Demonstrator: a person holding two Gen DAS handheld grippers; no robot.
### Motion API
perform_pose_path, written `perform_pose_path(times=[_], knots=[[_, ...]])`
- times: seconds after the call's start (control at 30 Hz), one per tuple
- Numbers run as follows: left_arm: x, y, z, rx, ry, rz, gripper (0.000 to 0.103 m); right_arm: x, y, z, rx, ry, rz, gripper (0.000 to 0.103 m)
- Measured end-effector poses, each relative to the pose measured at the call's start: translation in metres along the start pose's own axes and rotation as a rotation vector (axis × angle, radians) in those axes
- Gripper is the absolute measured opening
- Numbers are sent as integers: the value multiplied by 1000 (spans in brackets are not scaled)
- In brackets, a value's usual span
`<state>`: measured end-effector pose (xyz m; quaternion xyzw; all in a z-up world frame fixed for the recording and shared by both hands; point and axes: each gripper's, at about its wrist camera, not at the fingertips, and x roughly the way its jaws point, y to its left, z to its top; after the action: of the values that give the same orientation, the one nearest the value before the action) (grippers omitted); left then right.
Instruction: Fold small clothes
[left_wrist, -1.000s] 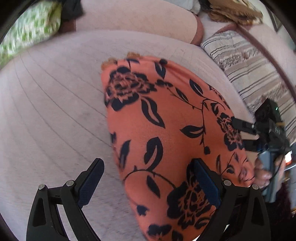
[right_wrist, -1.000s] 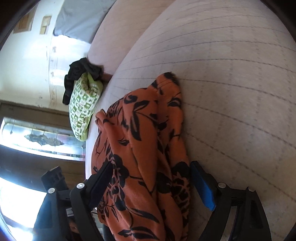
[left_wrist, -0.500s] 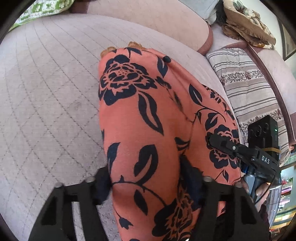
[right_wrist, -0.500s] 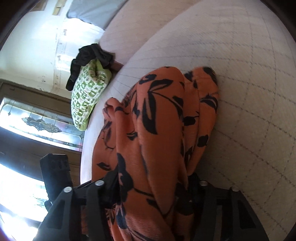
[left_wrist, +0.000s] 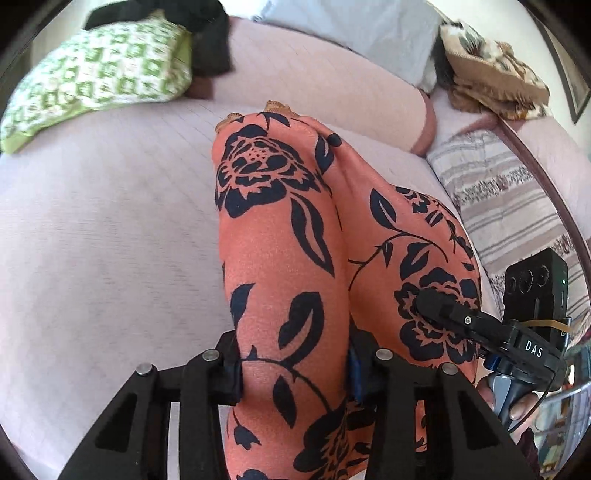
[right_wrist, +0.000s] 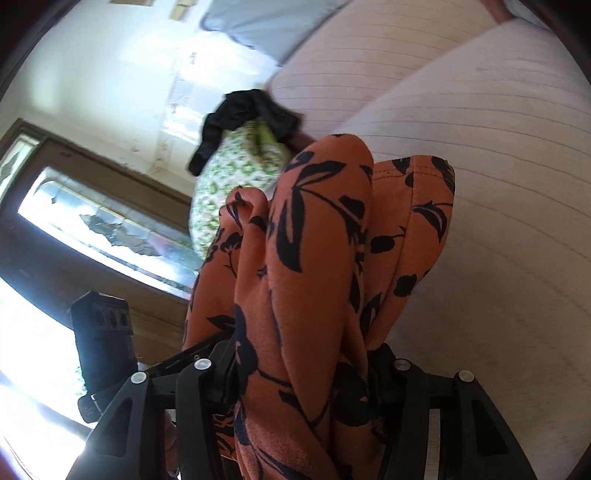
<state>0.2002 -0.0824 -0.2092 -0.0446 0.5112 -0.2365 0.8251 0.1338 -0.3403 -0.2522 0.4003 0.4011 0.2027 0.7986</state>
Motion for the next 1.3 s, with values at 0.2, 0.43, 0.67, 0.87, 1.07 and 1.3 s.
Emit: perform_pose_path(times=[0.2, 0.43, 0.67, 0.87, 1.07, 1.3], knots=[[-32, 21, -10, -19, -48, 76, 44, 19, 37, -6, -50, -16, 58, 55], [-29, 33, -25, 4, -52, 156, 44, 47, 46, -10, -68, 9, 24, 55], [22, 46, -45, 74, 0, 319, 67, 90, 1, -23, 14, 187, -250, 59], [-10, 25, -48, 180, -95, 437, 71, 71, 12, -22, -68, 128, -301, 65], [-57, 7, -53, 217, -212, 453, 73, 25, 29, -31, -145, -13, -353, 65], [-87, -10, -69, 231, -255, 459, 73, -7, 68, -44, -287, -170, -261, 65]])
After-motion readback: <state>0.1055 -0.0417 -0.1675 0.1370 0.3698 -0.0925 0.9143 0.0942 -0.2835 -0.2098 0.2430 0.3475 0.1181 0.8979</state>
